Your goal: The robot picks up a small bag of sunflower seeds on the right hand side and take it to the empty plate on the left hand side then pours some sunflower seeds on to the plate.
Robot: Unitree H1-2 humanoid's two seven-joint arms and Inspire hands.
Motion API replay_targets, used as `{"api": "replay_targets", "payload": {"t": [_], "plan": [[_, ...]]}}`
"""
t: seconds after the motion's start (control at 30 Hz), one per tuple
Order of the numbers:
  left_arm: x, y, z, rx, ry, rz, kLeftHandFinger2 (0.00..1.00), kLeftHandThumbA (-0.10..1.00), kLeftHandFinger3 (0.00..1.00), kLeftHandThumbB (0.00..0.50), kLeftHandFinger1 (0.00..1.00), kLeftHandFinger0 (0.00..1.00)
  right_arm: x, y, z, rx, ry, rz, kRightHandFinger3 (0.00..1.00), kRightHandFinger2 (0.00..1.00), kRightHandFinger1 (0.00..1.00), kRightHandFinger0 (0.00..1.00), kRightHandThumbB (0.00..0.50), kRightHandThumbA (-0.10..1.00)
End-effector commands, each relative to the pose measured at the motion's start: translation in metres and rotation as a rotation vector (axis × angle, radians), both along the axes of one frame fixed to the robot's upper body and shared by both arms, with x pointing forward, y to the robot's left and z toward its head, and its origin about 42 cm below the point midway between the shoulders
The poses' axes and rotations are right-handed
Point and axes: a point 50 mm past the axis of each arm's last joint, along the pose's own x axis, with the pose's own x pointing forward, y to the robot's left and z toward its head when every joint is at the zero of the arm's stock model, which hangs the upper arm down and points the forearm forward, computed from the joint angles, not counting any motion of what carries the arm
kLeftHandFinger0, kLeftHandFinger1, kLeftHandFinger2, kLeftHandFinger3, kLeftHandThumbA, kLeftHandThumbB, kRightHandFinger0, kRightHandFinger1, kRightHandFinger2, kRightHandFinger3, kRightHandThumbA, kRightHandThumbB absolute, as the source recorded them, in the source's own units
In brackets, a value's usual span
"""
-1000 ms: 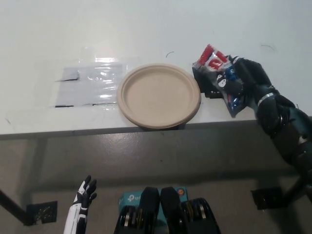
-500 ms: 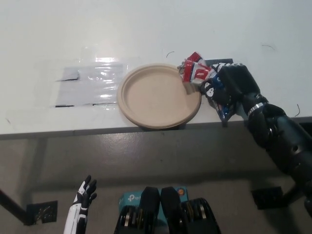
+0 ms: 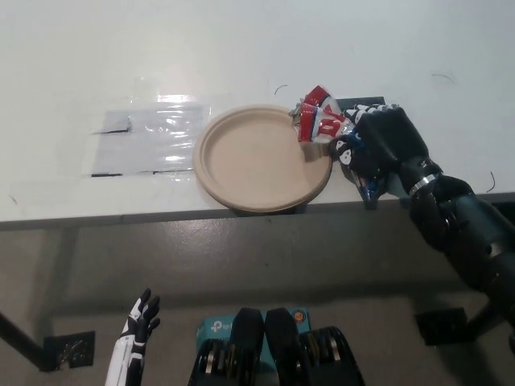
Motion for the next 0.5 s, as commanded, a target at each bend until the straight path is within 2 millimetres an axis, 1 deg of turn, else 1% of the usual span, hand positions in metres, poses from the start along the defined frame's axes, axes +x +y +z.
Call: {"api": "replay_targets", "payload": {"t": [0.0,0.1,0.13,0.17,0.2,0.23,0.27,0.3,0.33,0.37,0.4,0.43,0.47], "plan": [[0.007,0.000,0.009,0.021,-0.041,-0.021,1.00,1.00,1.00,0.009,1.00,1.00,0.010,0.006,0.043,-0.046,-0.189,0.106,0.45,0.59,0.19,0.00,0.175,-0.10],[0.008,0.000,0.009,0.024,-0.043,-0.024,1.00,1.00,1.00,0.010,1.00,1.00,0.010,0.009,0.049,-0.160,-0.231,0.161,0.46,0.62,0.19,0.00,0.170,-0.10],[0.008,0.000,0.009,0.027,-0.043,-0.024,1.00,1.00,1.00,0.011,1.00,1.00,0.010,0.010,0.051,-0.197,-0.249,0.175,0.46,0.63,0.20,0.00,0.179,-0.10],[0.007,0.000,0.009,0.028,-0.041,-0.024,1.00,1.00,1.00,0.011,1.00,1.00,0.010,0.012,0.052,-0.263,-0.297,0.192,0.45,0.62,0.18,0.00,0.208,-0.10],[0.008,0.000,0.009,0.028,-0.040,-0.023,1.00,1.00,1.00,0.012,1.00,1.00,0.010,0.013,0.053,-0.292,-0.314,0.204,0.45,0.65,0.17,0.00,0.206,-0.10],[0.008,0.000,0.009,0.031,-0.039,-0.022,1.00,1.00,1.00,0.007,1.00,1.00,0.010,0.014,0.053,-0.324,-0.327,0.221,0.45,0.67,0.18,0.00,0.226,-0.10],[0.008,0.000,0.008,0.031,-0.039,-0.022,1.00,1.00,1.00,0.015,1.00,1.00,0.009,0.016,0.053,-0.370,-0.360,0.242,0.44,0.67,0.16,0.00,0.244,-0.10],[0.008,0.000,0.008,0.029,-0.039,-0.022,1.00,1.00,1.00,0.017,1.00,1.00,0.010,0.018,0.054,-0.411,-0.371,0.258,0.45,0.68,0.16,0.00,0.246,-0.10],[0.009,0.000,0.009,0.033,-0.042,-0.024,1.00,1.00,1.00,0.017,1.00,1.00,0.010,0.018,0.054,-0.436,-0.359,0.267,0.43,0.68,0.18,0.00,0.249,-0.10],[0.009,0.000,0.009,0.034,-0.044,-0.026,1.00,1.00,1.00,0.016,1.00,1.00,0.010,0.019,0.055,-0.455,-0.356,0.269,0.41,0.67,0.19,0.00,0.265,-0.10],[0.009,-0.001,0.009,0.030,-0.045,-0.026,1.00,1.00,1.00,0.013,1.00,1.00,0.011,0.021,0.055,-0.487,-0.360,0.272,0.39,0.65,0.18,0.00,0.272,-0.10],[0.009,-0.001,0.009,0.030,-0.047,-0.028,1.00,1.00,1.00,0.011,1.00,1.00,0.011,0.022,0.055,-0.504,-0.360,0.274,0.31,0.58,0.14,0.00,0.296,-0.10],[0.010,-0.001,0.009,0.035,-0.051,-0.032,1.00,1.00,1.00,0.005,1.00,1.00,0.011,0.023,0.055,-0.540,-0.379,0.278,0.20,0.50,0.07,0.00,0.319,-0.10]]}}
